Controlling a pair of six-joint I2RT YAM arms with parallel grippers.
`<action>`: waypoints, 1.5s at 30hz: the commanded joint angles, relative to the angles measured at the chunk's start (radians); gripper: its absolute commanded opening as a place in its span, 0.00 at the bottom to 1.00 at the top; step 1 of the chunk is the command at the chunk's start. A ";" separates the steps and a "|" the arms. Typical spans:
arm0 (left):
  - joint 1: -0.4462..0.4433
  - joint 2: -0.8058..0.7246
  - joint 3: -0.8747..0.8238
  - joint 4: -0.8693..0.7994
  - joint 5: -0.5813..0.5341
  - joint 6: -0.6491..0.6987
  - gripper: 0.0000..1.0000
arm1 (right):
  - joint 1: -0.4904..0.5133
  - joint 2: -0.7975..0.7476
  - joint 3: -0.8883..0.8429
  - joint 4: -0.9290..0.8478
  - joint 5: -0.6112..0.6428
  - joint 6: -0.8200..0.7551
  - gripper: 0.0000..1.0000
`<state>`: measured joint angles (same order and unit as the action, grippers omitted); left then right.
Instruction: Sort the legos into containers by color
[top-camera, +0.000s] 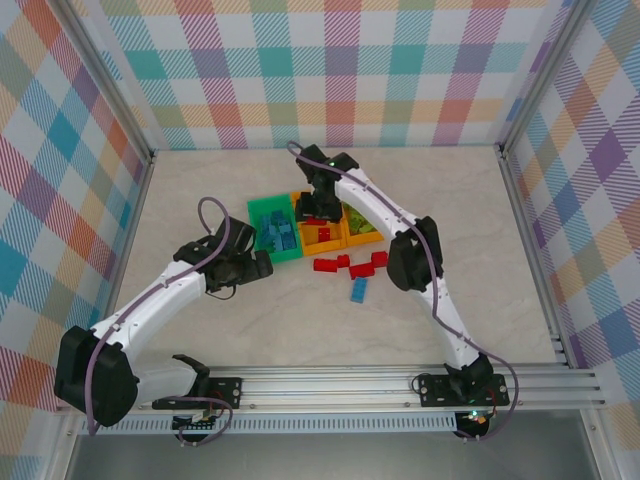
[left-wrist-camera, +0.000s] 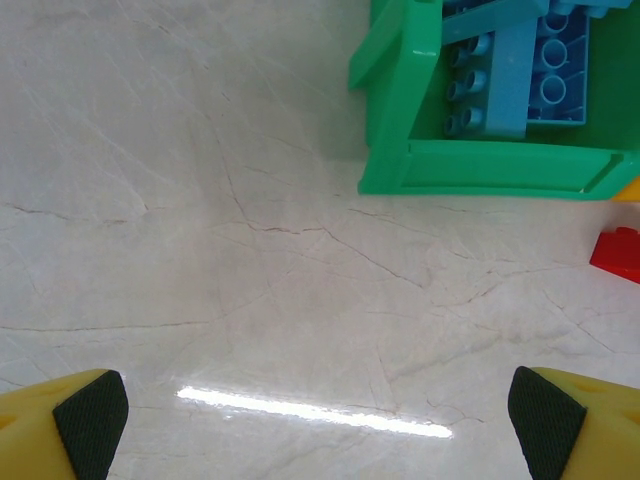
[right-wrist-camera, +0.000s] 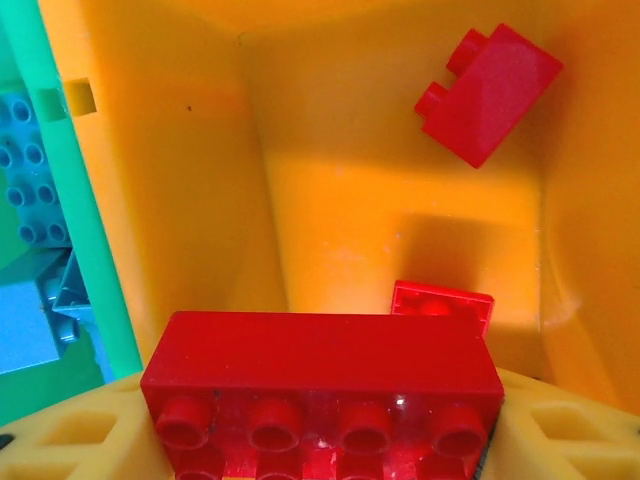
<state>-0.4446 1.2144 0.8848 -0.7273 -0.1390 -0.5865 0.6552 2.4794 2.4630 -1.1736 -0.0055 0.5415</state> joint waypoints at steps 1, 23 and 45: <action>-0.019 0.000 0.020 0.004 0.011 0.019 1.00 | -0.021 -0.010 0.048 -0.070 -0.007 0.017 0.67; -0.434 0.571 0.472 0.106 0.186 0.218 0.88 | -0.089 -0.511 -0.496 0.110 0.058 -0.001 0.92; -0.528 1.007 0.849 -0.148 0.124 0.192 0.64 | -0.303 -0.896 -1.050 0.204 0.110 0.046 0.93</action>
<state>-0.9695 2.1921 1.7191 -0.7944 0.0143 -0.3954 0.3599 1.6180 1.4269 -0.9592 0.1158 0.5804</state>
